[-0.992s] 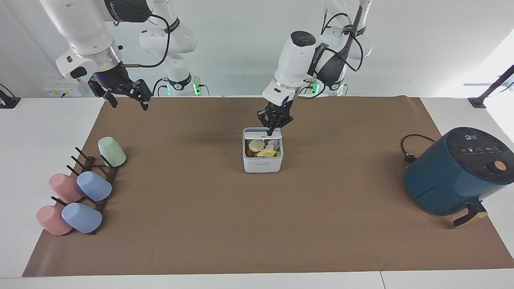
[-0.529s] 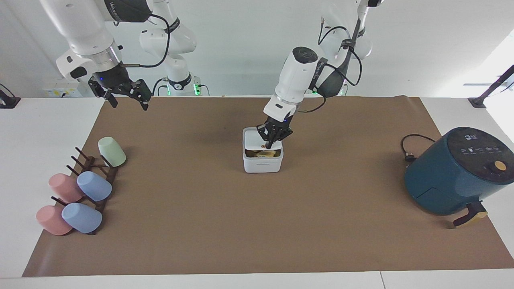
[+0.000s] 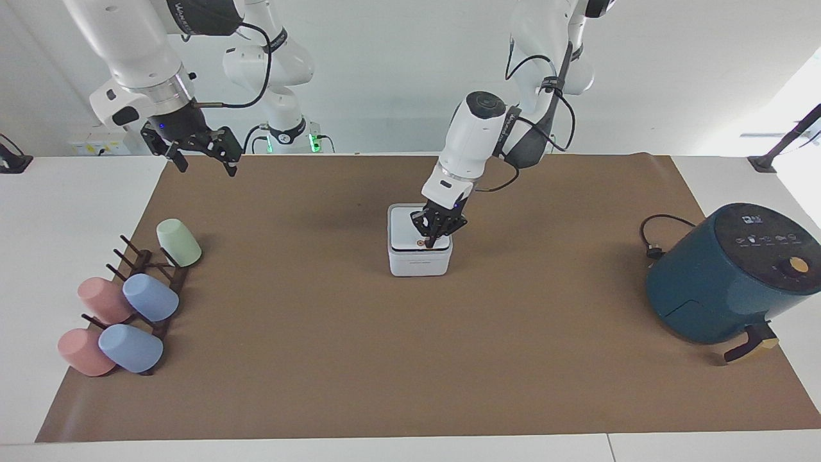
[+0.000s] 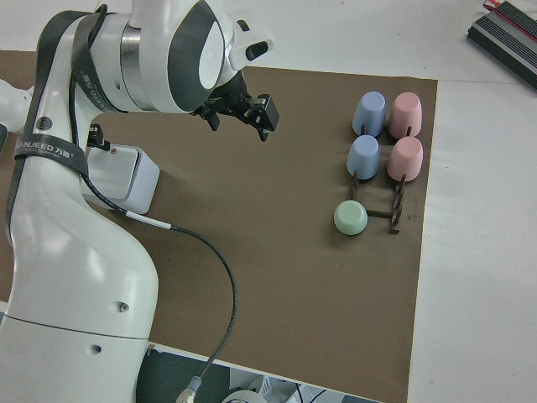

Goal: Close trash can lid
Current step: 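Push the white lid down over the bin with the left gripper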

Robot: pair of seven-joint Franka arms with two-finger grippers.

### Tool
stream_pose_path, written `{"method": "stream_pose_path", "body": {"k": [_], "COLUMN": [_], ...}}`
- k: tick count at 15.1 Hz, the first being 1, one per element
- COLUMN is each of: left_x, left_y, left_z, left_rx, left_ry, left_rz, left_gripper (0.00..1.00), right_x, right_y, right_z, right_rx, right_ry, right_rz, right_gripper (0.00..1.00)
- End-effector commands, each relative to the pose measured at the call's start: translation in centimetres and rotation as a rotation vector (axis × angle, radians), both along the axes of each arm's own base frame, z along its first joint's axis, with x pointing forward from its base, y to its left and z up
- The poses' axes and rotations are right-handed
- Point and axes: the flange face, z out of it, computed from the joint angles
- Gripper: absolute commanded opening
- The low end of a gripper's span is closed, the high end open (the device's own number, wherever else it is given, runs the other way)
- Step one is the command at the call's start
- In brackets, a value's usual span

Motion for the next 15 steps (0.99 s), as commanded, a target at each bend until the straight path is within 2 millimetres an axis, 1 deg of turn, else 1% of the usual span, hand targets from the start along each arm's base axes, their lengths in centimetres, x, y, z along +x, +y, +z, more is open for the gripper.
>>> {"method": "stream_pose_path", "body": {"k": [1, 7, 9, 11, 13, 15], "left_x": [0.0, -1.0, -1.5, -2.0, -1.9, -1.4], "left_y": [0.1, 0.0, 0.2, -0.5, -0.5, -0.4], "left_z": [-1.1, -2.9, -4.1, -5.2, -5.2, -4.5], "left_rx": [-0.007, 0.007, 0.016, 0.025, 0.027, 0.026], "left_ry": [0.006, 0.012, 0.015, 0.022, 0.024, 0.023], "left_rz": [-0.004, -0.031, -0.032, -0.047, -0.047, -0.044], "left_gripper": [0.00, 0.00, 0.00, 0.00, 0.00, 0.00], "right_x": [0.0, 0.0, 0.0, 0.0, 0.0, 0.0], "right_y": [-0.2, -0.2, -0.2, -0.2, -0.2, -0.2], "right_z": [-0.1, -0.1, -0.1, -0.1, -0.1, -0.1], "right_rx": [0.000, 0.000, 0.000, 0.000, 0.002, 0.000], "right_ry": [-0.001, -0.001, -0.001, -0.001, -0.001, -0.001], "right_rz": [0.018, 0.018, 0.018, 0.018, 0.018, 0.017], "right_gripper": [1.00, 1.00, 1.00, 1.00, 1.00, 1.00]}}
